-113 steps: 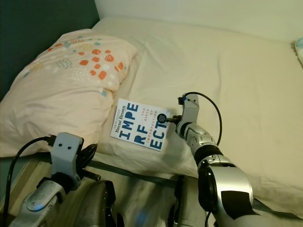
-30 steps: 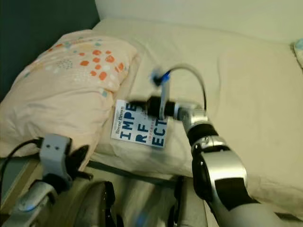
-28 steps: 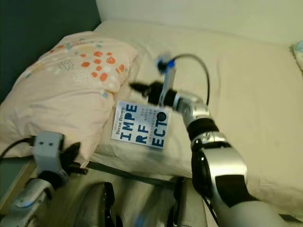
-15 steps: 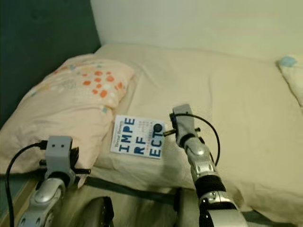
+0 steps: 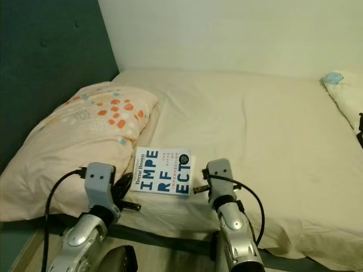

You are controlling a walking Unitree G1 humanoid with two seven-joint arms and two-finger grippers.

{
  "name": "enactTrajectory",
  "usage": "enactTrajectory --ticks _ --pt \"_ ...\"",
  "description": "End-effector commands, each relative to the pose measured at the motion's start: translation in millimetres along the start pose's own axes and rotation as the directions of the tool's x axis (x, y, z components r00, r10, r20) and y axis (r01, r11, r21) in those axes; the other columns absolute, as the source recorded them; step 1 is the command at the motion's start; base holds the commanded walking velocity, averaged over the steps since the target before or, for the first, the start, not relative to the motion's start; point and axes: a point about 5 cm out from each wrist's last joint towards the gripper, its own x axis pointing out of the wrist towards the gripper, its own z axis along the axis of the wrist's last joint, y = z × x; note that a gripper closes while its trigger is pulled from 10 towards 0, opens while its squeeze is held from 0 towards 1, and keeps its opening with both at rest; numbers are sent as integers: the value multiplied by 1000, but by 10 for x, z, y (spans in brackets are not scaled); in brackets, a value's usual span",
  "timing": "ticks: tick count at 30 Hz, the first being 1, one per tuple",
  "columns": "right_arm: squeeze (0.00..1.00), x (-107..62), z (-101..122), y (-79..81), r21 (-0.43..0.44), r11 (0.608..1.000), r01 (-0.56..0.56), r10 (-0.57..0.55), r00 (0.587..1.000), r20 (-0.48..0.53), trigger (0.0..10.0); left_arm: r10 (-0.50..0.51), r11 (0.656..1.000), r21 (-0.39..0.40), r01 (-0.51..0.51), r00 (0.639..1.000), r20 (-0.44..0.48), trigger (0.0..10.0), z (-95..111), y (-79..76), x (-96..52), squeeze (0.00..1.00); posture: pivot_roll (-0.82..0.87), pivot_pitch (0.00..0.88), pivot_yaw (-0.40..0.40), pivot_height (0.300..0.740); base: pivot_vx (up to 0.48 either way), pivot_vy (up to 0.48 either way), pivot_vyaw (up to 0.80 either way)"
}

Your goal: Clean up the room

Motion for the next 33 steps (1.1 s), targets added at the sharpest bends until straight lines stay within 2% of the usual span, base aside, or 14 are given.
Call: enactTrajectory --ticks 1,5,11,33 --pt "0 -42 -42 -12 24 1000 -1 2 1000 -26 10000 1 1000 14 -1 1000 -2 10000 -11 12 -17 0 -47 71 4 586 0 0 0" --pt "0 -69 -31 -10 17 1000 -7 8 1000 -27 10000 28 998 49 -29 999 18 10000 2 43 -3 0 -51 69 6 601 0 0 0" --pt "0 -103 -29 15 13 1000 -11 12 999 -31 10000 52 997 59 -54 998 43 10000 22 104 -8 0 -53 64 4 626 0 0 0" --pt "0 -167 -34 24 15 1000 -18 19 998 -54 10000 46 997 64 -50 997 56 10000 3 87 -8 0 -60 39 1 716 0 0 0"
